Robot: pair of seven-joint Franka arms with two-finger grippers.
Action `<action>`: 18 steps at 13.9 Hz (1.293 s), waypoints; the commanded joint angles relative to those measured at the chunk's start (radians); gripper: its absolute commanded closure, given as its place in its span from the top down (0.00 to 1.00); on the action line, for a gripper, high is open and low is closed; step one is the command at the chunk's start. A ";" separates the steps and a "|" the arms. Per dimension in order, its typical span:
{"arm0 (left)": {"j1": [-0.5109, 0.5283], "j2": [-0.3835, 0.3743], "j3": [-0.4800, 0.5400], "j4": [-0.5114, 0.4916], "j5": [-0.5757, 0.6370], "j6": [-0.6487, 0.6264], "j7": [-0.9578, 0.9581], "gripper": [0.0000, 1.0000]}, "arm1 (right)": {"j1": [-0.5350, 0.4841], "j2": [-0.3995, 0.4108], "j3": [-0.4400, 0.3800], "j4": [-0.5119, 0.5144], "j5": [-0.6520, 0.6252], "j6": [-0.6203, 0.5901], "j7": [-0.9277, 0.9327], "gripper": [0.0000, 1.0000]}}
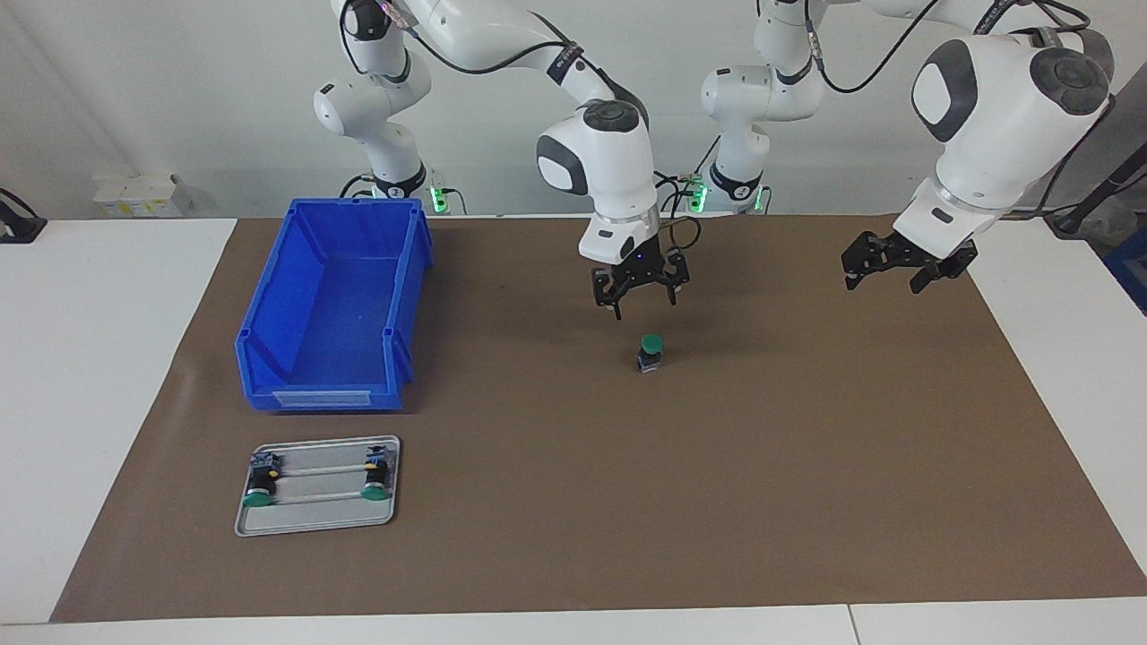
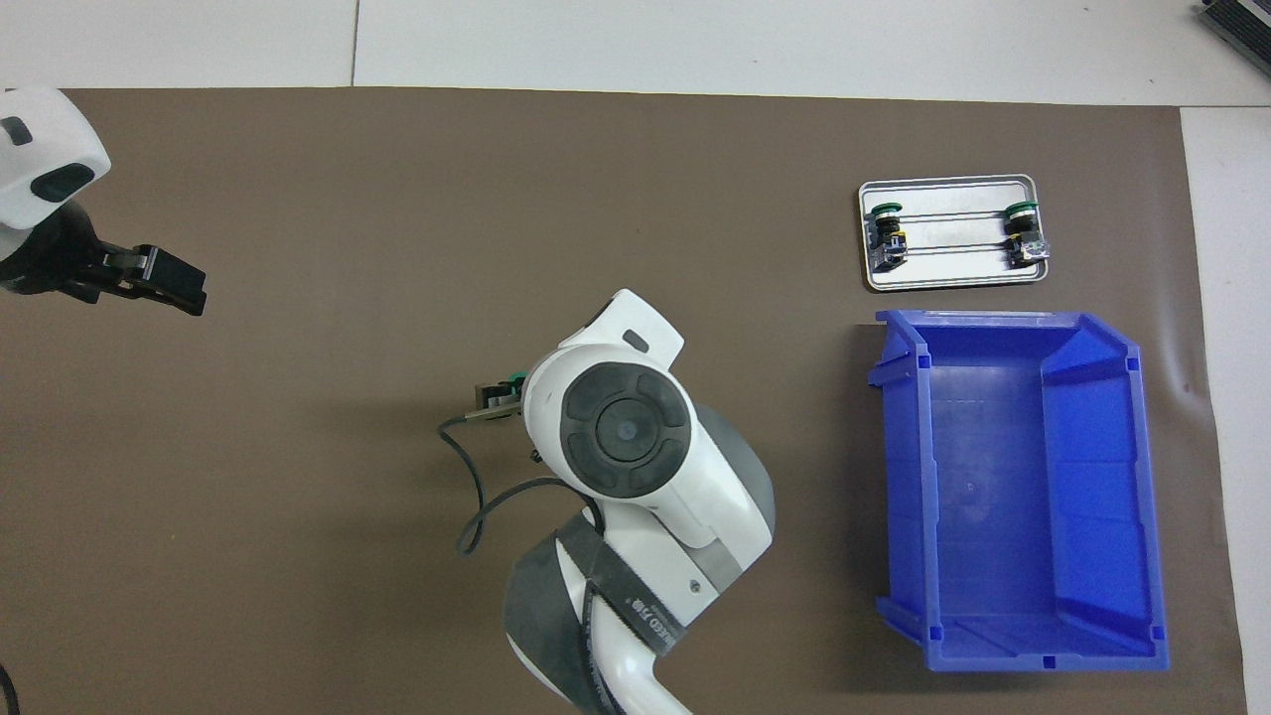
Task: Place and press button with both arms
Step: 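Reach the right gripper to the button and grasp it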
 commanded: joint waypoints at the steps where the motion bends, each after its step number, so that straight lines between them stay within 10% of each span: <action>1: 0.009 -0.042 -0.008 -0.049 0.015 0.032 -0.037 1.00 | 0.010 0.095 -0.008 0.029 -0.052 0.098 -0.029 1.00; 8: 0.010 -0.049 -0.008 -0.059 0.015 0.037 -0.074 1.00 | 0.020 0.160 -0.008 0.027 -0.128 0.155 -0.027 0.84; 11: 0.010 -0.049 -0.008 -0.058 0.015 0.041 -0.074 1.00 | 0.023 0.158 -0.008 0.029 -0.134 0.138 -0.029 0.00; 18: 0.010 -0.049 -0.008 -0.058 0.015 0.041 -0.074 1.00 | -0.020 0.074 -0.023 0.092 -0.128 0.006 -0.006 0.00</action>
